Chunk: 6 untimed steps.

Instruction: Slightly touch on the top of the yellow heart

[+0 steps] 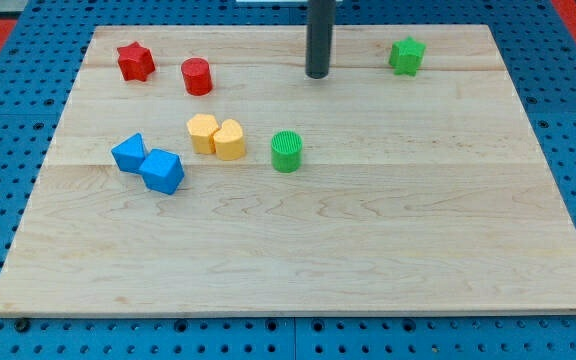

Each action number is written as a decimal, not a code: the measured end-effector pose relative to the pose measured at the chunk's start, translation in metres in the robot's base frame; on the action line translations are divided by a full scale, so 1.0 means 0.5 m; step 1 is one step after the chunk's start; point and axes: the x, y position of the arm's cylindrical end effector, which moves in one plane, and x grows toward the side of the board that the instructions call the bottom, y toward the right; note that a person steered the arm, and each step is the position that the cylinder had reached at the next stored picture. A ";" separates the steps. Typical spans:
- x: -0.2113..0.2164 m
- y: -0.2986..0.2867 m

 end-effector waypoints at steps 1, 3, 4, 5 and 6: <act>0.001 -0.042; 0.187 -0.158; 0.187 -0.162; 0.187 -0.163; 0.183 -0.163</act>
